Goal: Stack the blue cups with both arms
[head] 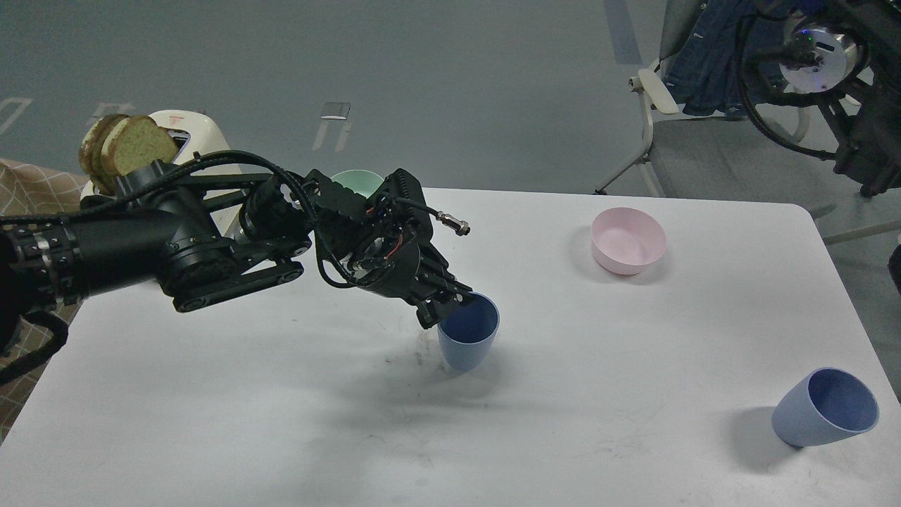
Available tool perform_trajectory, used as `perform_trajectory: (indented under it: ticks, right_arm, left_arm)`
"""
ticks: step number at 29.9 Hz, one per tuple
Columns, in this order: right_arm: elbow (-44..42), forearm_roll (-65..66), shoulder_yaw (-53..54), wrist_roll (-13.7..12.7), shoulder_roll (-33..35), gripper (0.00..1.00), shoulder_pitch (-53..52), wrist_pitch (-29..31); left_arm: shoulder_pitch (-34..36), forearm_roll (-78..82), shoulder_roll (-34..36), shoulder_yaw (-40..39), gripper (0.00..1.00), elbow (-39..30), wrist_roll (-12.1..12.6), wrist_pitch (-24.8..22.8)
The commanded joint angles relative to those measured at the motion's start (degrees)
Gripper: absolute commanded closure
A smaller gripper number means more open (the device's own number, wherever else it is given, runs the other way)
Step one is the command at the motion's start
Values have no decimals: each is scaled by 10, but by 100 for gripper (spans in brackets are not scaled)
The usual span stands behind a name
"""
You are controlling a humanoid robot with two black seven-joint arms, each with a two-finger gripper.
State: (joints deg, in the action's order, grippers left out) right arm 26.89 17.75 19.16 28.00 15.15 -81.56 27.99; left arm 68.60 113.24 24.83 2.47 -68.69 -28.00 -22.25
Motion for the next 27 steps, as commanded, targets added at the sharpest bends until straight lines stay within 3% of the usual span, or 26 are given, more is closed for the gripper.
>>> perform_trajectory:
  ticks: [1, 5, 8, 13, 17, 21, 25, 27]
  right_arm:
    - [0, 0, 0, 0, 1, 0, 0, 0]
    - [0, 0, 0, 0, 4, 0, 0, 0]
    - [6, 1, -1, 0, 18, 0, -1, 0]
    - [48, 7, -63, 0, 81, 0, -9, 0]
    - [177, 28, -164, 0, 214, 0, -16, 0]
    - [253, 91, -185, 0, 315, 0, -15, 0]
    - [377, 259, -204, 0, 472, 0, -2, 0]
    - [416, 310, -211, 0, 520, 0, 5, 0]
  left_arm:
    - [-1, 0, 3, -1, 58, -2, 0, -5]
    - [3, -2, 10, -7, 25, -11, 0, -8]
    - [17, -32, 33, -24, 9, -36, 0, -9]
    - [66, -170, 72, -74, 6, -61, 0, -17]
    - [67, -393, 102, -155, 5, -50, 0, -18]
    - [61, -519, 112, -185, 5, -20, 27, -17]
    - [37, -638, 112, -189, 5, 27, 32, -11]
    - [33, -660, 110, -189, 5, 36, 31, -10]
